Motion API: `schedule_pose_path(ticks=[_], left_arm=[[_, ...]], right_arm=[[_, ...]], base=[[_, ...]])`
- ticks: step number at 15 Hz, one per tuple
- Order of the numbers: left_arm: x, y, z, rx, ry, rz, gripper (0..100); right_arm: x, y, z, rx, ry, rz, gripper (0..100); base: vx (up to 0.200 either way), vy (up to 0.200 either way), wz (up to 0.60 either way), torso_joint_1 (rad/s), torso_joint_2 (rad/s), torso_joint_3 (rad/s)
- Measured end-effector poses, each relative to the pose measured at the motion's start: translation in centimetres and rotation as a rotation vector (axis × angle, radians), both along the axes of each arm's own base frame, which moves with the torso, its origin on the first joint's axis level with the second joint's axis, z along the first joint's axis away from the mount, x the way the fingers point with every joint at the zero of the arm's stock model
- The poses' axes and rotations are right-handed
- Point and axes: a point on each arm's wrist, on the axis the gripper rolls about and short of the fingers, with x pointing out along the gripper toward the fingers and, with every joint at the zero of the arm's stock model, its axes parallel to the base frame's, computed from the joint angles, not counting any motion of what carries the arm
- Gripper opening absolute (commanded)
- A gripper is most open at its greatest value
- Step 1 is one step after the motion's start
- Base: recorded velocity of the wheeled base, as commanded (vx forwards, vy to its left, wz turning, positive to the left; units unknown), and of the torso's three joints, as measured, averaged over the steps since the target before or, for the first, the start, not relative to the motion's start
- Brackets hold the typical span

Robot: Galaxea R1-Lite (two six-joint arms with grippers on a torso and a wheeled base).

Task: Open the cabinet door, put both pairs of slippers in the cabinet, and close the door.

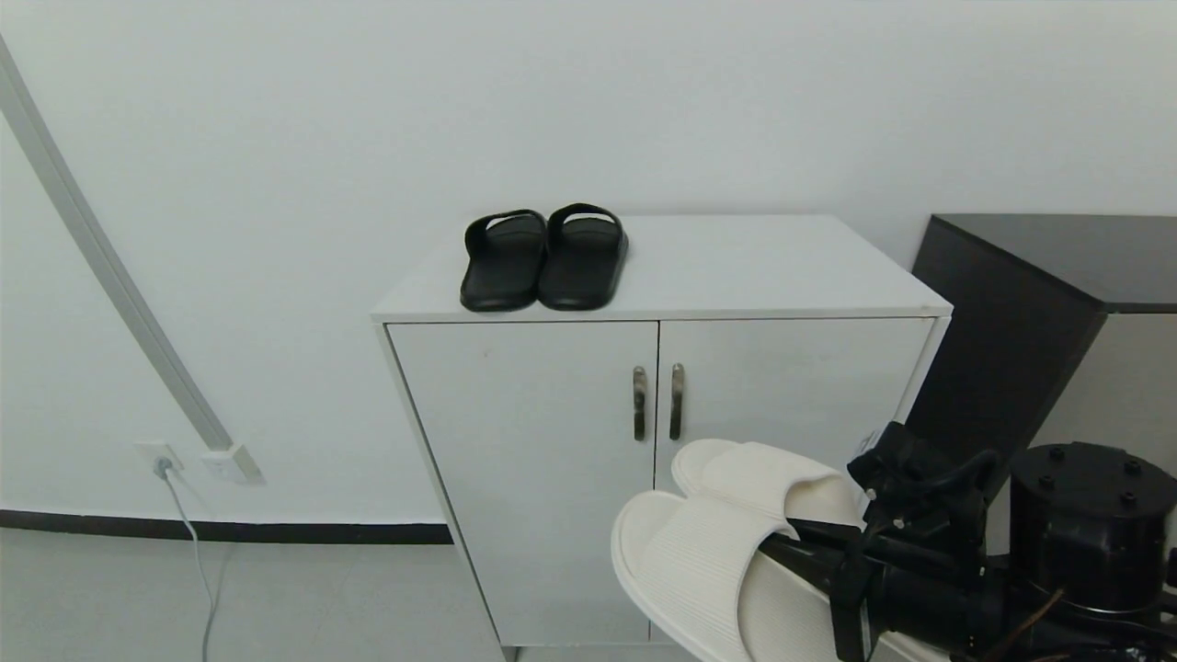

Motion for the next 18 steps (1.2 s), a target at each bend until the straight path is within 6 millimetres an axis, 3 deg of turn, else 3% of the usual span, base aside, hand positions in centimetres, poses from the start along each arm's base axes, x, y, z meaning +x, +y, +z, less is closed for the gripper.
schedule_pose_path(ticks=[14, 18], left_arm=[[0.0, -0.02, -0.03, 0.025, 0.002, -0.014, 100], [-0.01, -0.03, 0.03, 0.025, 0.0, -0.015, 100]], right_arm=[[-0.4, -0.39, 0.13, 0.005, -0.003, 0.005, 0], [-0.48, -0.45, 0.02, 0.002, 0.001, 0.006, 0]], base=[[0.0, 0.0, 0.0, -0.09, 0.45, 0.354], [0.0, 0.0, 0.0, 0.0, 0.0, 0.0]])
